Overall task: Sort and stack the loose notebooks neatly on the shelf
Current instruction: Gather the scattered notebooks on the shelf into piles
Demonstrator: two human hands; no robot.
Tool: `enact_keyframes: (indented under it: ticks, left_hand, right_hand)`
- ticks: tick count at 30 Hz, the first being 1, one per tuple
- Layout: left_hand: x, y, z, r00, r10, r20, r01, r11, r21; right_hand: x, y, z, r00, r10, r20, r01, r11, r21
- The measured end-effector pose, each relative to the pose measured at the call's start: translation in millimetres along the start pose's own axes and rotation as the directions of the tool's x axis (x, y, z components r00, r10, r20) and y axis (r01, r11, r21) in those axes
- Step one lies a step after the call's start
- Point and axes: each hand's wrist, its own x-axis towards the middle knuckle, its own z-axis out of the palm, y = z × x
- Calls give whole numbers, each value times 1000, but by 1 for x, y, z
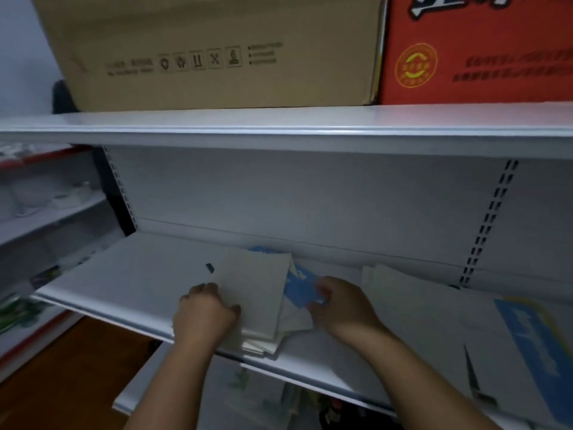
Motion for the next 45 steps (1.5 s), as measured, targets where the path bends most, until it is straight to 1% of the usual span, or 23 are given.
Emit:
enact_keyframes:
  ticks: [3,6,7,9,10,12,14,16,17,19,21,24,26,28,30,31,33,34,36,39,41,42,45]
  left_hand:
    - [14,-13,-2,997,-3,81,6,999,-41]
    - [22,-16,-4,998,60,9,-60,998,-15]
    - [26,-18,-6,998,70,-5,-70,997,-41]
    - [29,-16,-11,995,65,72,-50,980,-192]
    - [30,-14,-13,987,66,145,-22,959,-284]
    - [26,-5,-13,964,68,259,63,883,-466]
    - [21,7,-15,958,91,272,111,758,-643]
    - [14,28,-18,956,149,255,113,612,-783]
    - [10,40,-17,953,181,243,102,563,-820]
    - [-1,71,-8,935,245,257,95,524,-846]
    - [-17,107,8,894,315,320,120,521,-845]
    - [-47,149,45,844,364,394,135,568,-812]
    - [-64,164,71,850,375,370,10,690,-724]
    - [-75,167,85,872,379,309,-149,808,-570]
    - [-78,164,96,881,393,264,-232,845,-482]
    - [-78,162,97,884,386,264,-237,856,-459]
    - [-72,153,94,903,366,225,-254,877,-408]
    - [-66,146,89,914,370,169,-290,884,-367]
    - [-50,127,75,924,380,51,-361,907,-218]
    - [-23,84,48,964,265,28,-264,964,-27]
    - [-11,50,38,982,184,36,-186,980,66]
    - [-6,33,35,987,161,30,-163,984,74]
    - [5,-2,24,991,132,17,-133,989,58]
  right_hand:
    - [25,-13,24,989,27,147,-3,986,-165]
    - [38,-13,36,980,98,176,-33,941,-337]
    - [40,-13,35,980,93,175,-24,932,-363]
    - [44,-14,33,978,60,201,18,931,-364]
    - [44,-16,29,976,54,210,18,946,-324]
    - [44,-14,22,985,109,131,-86,982,-166]
    - [36,-5,6,980,198,-10,-198,979,56]
    - [20,10,-23,949,302,-95,-261,916,306]
    - [9,22,-41,928,349,-128,-272,872,408]
    - [-20,47,-77,868,444,-223,-264,793,549]
    - [-51,78,-106,777,539,-325,-255,741,621]
    - [-97,118,-131,668,625,-403,-312,727,611]
    - [-121,142,-138,591,666,-455,-399,732,553]
    - [-138,159,-138,559,666,-494,-551,744,379]
    - [-148,165,-136,582,652,-485,-694,709,121]
    - [-150,166,-135,590,626,-510,-722,692,14]
    - [-147,165,-134,618,527,-583,-700,706,-104]
    - [-141,162,-132,640,459,-616,-659,740,-132]
    - [-119,137,-126,704,406,-582,-549,832,-85]
    - [-73,92,-99,832,305,-463,-320,946,48]
    - [-45,61,-72,911,170,-377,-172,985,28]
    - [-32,46,-57,939,106,-326,-111,994,4]
    - [3,16,-17,982,-47,-183,27,993,-111]
